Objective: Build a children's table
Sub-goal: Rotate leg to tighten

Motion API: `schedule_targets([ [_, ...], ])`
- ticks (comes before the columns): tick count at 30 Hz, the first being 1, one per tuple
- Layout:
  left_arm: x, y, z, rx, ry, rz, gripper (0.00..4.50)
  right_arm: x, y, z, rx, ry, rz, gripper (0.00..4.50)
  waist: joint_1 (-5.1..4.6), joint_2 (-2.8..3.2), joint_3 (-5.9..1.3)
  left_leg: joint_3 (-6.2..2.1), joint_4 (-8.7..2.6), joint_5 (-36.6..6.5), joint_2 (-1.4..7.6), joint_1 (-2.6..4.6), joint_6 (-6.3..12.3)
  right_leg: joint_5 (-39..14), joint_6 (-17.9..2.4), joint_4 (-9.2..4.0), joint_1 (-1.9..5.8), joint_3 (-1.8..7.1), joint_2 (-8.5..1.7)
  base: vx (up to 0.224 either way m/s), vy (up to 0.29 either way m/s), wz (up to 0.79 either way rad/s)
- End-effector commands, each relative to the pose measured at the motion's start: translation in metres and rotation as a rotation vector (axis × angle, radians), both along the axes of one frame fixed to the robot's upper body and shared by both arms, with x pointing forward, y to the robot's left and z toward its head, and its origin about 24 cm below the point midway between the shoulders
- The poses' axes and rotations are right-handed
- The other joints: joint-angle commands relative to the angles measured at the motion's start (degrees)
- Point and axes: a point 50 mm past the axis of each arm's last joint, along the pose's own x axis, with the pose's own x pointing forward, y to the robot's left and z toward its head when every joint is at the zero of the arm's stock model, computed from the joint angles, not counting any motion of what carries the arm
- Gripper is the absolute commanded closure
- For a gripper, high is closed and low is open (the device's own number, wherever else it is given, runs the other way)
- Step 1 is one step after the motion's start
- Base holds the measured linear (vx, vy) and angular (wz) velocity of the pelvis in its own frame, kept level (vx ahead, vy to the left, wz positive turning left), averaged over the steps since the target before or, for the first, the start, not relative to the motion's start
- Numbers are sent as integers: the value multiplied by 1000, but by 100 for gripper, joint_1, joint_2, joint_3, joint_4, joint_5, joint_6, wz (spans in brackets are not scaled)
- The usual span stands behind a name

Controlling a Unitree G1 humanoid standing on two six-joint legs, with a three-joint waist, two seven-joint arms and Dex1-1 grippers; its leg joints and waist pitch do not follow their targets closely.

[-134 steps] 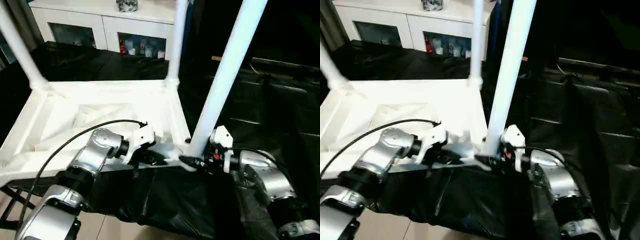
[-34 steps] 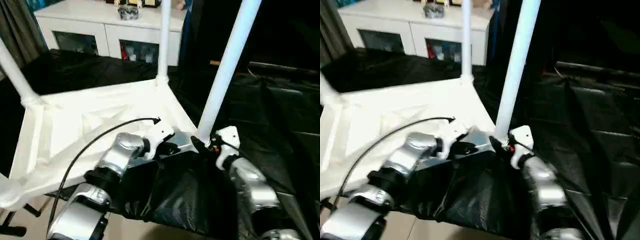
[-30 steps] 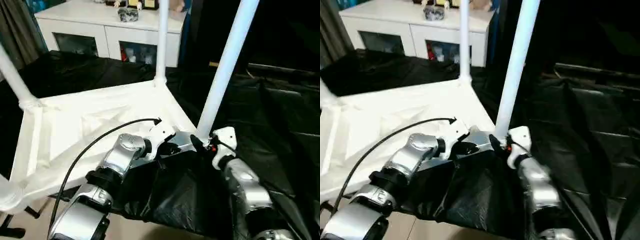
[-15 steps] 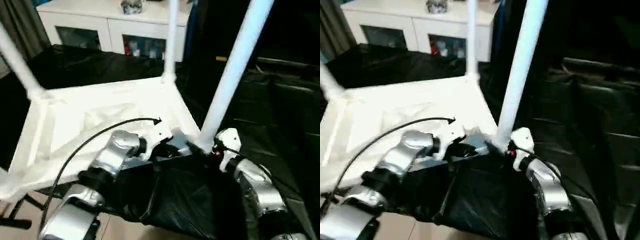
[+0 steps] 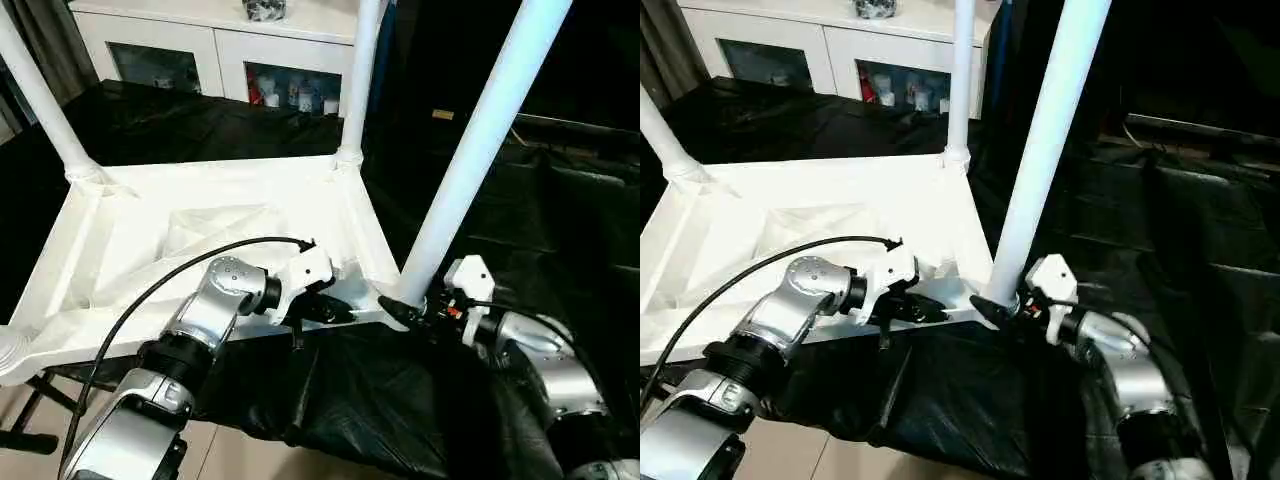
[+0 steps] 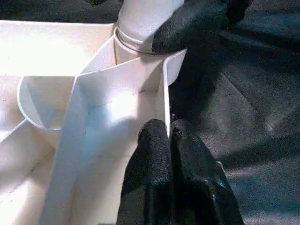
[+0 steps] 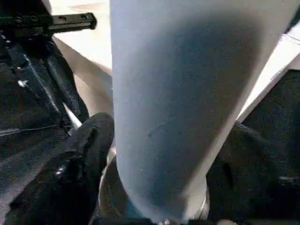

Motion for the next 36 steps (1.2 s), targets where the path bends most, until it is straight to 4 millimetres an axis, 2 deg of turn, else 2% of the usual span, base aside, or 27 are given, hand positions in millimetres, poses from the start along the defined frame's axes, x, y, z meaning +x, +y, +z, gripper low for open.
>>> schedule_targets([
  [1,-12,4,-20,29,91,-19,450,2,-1,7,2,-21,21,128,3,-78,-200,30,-272,-227,125,-26,928,779,-1759,-277,290,181,-228,0,0,0],
  [5,-13,5,-21,31,98,-22,450,1,-1,6,-8,-8,47,163,7,-75,-203,29,-261,-169,123,-28,988,826,-1795,-268,296,173,-230,0,0,0],
  [8,-14,6,-21,36,103,-27,450,-2,-1,4,-14,3,64,198,6,-73,-201,27,-262,-220,124,-25,965,703,-1793,-276,296,171,-227,0,0,0],
  [10,-14,7,-21,38,104,-27,450,-2,-2,3,-13,8,70,208,12,-57,-202,25,-261,-215,128,-19,963,712,-1803,-270,292,173,-229,0,0,0],
  [14,-14,9,-22,46,109,-34,450,-2,-2,4,-11,6,79,237,6,-64,-201,26,-260,-277,123,-22,929,647,-1804,-274,295,173,-227,0,0,0],
  [22,-15,12,-22,53,116,-37,450,-5,0,1,-7,28,100,248,-3,-49,-205,18,-260,-375,119,-25,843,565,-1793,-271,300,175,-222,0,0,0],
  [27,-13,12,-24,55,117,0,450,-10,3,-11,-8,106,72,250,-5,-40,-200,16,-265,-375,119,-19,813,580,-1793,-273,294,172,-218,0,0,0],
  [28,-11,8,-25,55,112,40,450,-11,5,-21,-16,137,8,250,-3,-39,-197,17,-268,-425,120,-18,784,508,-1787,-280,292,173,-221,0,0,0],
  [29,-11,6,-26,55,110,52,450,-11,6,-23,-20,143,-8,251,-6,-61,-193,20,-272,-453,121,-18,772,461,-1779,-287,289,172,-220,0,0,0],
  [31,-9,2,-28,55,110,81,450,-11,8,-30,-34,155,-63,251,-12,-44,-165,16,-304,-628,124,-16,655,140,-1713,-320,274,174,-228,0,0,0],
  [33,-6,-16,-32,42,102,169,450,-11,18,-46,-39,192,-222,252,-40,-54,-104,14,-371,-1218,127,16,352,-831,-1494,-422,223,187,-225,0,0,0],
  [34,-5,-21,-32,37,105,187,450,-10,21,-50,-38,203,-267,253,-45,-38,-51,2,-416,-1636,122,62,160,-1581,-1330,-491,173,187,-229,0,0,0],
  [35,-5,-21,-32,37,105,187,450,-10,21,-50,-38,203,-267,253,-39,-54,-46,-10,-420,-1844,112,92,96,-1979,-1213,-533,167,179,-234,0,0,0],
  [36,-4,-29,-33,31,98,219,450,-10,25,-55,-33,228,-329,254,-43,-55,-51,-44,-430,-2156,108,121,31,-2534,-1005,-590,147,189,-251,0,0,0],
])
